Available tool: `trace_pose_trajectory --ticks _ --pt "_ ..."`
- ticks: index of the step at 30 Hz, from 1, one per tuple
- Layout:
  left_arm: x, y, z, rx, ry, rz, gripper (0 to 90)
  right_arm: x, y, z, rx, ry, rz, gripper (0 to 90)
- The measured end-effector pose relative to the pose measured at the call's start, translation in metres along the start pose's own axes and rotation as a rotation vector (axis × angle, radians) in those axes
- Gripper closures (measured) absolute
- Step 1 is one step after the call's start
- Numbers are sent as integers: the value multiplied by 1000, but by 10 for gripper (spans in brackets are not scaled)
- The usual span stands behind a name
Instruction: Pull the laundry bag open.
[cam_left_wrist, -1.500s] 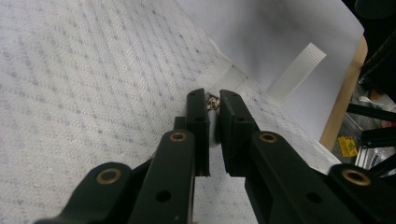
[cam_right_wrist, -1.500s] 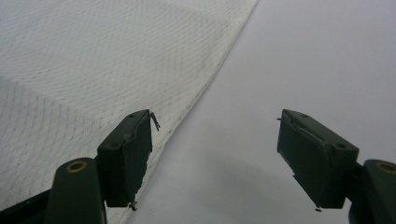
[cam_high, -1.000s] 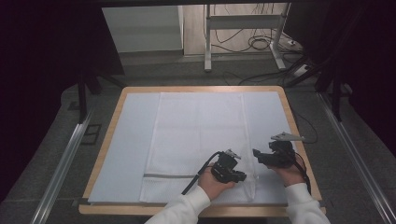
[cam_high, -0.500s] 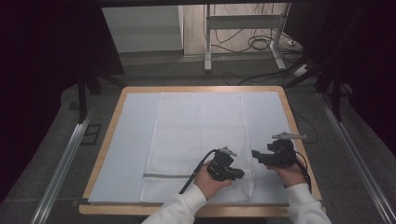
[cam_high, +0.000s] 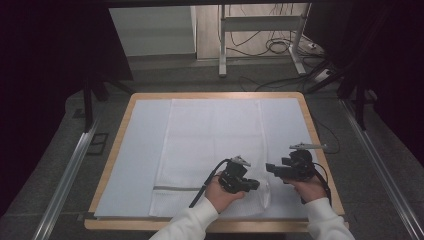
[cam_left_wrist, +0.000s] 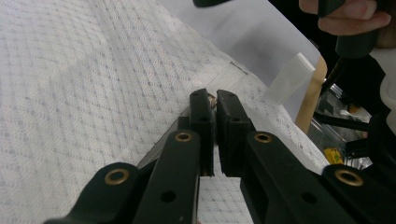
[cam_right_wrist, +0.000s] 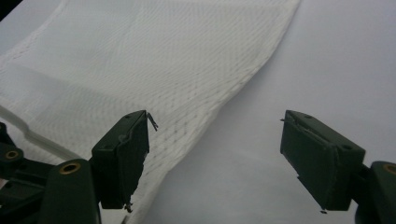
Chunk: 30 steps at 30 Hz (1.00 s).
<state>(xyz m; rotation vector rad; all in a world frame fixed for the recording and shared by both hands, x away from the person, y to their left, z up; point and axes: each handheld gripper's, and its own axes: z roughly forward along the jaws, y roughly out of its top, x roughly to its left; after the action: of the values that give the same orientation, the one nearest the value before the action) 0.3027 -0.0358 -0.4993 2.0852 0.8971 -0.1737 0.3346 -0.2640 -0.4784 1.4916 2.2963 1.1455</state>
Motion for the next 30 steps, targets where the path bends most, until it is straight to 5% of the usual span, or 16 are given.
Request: trace_pose_trajectory --ticks 12,18,30 --pt "-1 -1 -2 -12 2 2 865 9 -3 16 66 72 34 240" --pt "-2 -1 -2 -12 3 1 866 9 -6 27 91 132 96 252" --pt "-2 -1 -1 -9 5 5 866 14 -8 39 115 152 114 304"
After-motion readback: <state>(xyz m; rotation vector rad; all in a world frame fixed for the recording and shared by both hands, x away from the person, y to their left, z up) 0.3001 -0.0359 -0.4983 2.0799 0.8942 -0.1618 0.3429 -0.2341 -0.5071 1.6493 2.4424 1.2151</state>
